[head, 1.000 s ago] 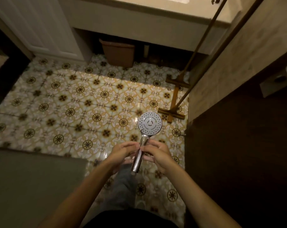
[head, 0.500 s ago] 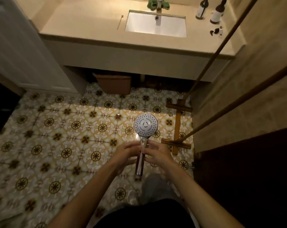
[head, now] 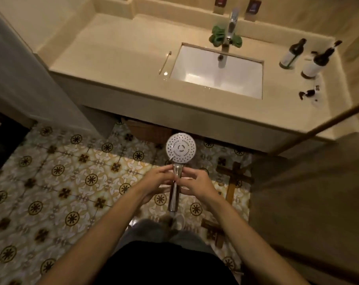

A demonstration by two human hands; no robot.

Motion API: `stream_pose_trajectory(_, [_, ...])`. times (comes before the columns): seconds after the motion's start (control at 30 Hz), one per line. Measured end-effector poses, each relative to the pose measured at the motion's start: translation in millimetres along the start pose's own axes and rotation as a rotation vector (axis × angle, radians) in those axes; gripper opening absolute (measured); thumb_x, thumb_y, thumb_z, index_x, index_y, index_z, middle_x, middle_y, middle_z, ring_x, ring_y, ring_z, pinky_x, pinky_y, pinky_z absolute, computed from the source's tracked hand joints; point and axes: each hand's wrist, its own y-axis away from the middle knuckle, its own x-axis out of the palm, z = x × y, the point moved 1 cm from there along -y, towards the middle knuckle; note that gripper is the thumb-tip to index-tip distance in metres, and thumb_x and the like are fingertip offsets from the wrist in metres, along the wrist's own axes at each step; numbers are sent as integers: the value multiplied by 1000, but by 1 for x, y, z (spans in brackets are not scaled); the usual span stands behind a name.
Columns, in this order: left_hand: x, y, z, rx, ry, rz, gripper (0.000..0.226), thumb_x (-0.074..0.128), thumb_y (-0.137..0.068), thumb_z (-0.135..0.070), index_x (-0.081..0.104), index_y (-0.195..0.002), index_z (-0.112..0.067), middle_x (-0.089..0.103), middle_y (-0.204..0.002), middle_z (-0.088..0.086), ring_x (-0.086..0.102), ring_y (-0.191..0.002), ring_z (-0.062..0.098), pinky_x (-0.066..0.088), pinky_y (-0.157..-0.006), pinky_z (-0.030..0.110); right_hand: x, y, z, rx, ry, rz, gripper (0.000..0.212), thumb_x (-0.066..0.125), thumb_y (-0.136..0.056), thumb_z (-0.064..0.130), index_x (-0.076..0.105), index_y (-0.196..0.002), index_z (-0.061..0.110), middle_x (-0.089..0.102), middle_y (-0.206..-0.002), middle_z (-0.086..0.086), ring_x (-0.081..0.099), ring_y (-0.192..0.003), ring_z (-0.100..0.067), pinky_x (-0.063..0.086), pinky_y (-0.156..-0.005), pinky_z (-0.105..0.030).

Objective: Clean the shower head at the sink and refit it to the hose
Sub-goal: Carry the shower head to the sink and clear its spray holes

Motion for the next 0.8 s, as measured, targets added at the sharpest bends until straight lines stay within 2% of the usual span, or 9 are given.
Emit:
stream_pose_trajectory(0.1, [-9, -37, -39, -23, 107, -22, 42, 72, -81, -13, 73, -118, -32, 76, -117, 5, 66, -118, 23, 51, -103, 43, -11, -42, 38, -18, -14, 42, 34, 69, -94, 2, 77, -110, 31, 82, -98, 5, 79, -90, -9, 61, -71, -21])
stream_pose_trajectory(0.23, [-25, -87, -92, -17, 109, -58, 38, 74, -87, -23, 70, -125, -23, 74, -122, 6, 63, -122, 21, 45, -108, 47, -23, -101, 80, -52, 31, 38, 43, 63, -92, -7, 76, -105, 31, 81, -85, 9, 77, -80, -6, 61, -68, -21])
stream_pose_trajectory(0.3, [-35, -117, -117, -9, 165, -96, 37, 75, -87, -23, 71, -123, -16, 75, -118, 9, 69, -112, 21, 53, -97, 41, -26, -132, 102, -70, 45, 19, 41, 63, -93, -7, 77, -108, 29, 81, -91, -3, 76, -82, -18, 63, -75, -31])
stream_pose_trajectory(0.37, [-49, -149, -142, 35, 232, -94, 31, 75, -87, -20, 75, -117, -12, 77, -111, 12, 73, -93, 19, 59, -75, 31, -29, -169, 124, -98, 68, 1, 37, 65, -92, -5, 77, -114, 21, 80, -101, -15, 74, -83, -25, 61, -78, -37])
stream_pose_trajectory(0.43, [-67, -180, -165, 62, 270, -104, 26, 76, -86, -20, 78, -111, -13, 78, -108, 13, 75, -91, 20, 60, -68, 29, -31, -207, 149, -127, 140, -22, 33, 68, -90, 1, 77, -117, 19, 79, -102, -15, 74, -84, -20, 61, -79, -32])
stream_pose_trajectory(0.53, [-99, -221, -200, 49, 314, -170, 23, 78, -83, -19, 80, -106, -14, 79, -105, 14, 76, -99, 26, 61, -72, 30, -27, -260, 188, -152, 301, -34, 33, 70, -89, 6, 78, -114, 25, 80, -93, -6, 71, -79, -18, 60, -79, -27])
stream_pose_trajectory(0.6, [-120, -243, -219, 48, 363, -205, 23, 79, -82, -17, 80, -104, -12, 79, -104, 16, 76, -98, 29, 62, -74, 31, -21, -292, 211, -138, 344, -19, 33, 69, -90, 6, 78, -113, 29, 78, -84, 2, 68, -73, -17, 56, -73, -22])
stream_pose_trajectory(0.7, [-151, -271, -247, 52, 417, -219, 28, 79, -81, -12, 77, -107, -2, 78, -103, 21, 76, -97, 33, 62, -76, 31, -13, -338, 242, -111, 413, 15, 34, 67, -92, 8, 75, -109, 37, 77, -91, 7, 70, -83, -10, 53, -71, -13])
stream_pose_trajectory(0.8, [-174, -291, -270, 63, 416, -195, 33, 82, -79, -13, 75, -109, 0, 77, -106, 22, 75, -100, 33, 62, -81, 32, -10, -374, 265, -91, 420, -2, 33, 57, -94, 1, 80, -104, 23, 79, -90, 2, 68, -77, -5, 55, -71, -14])
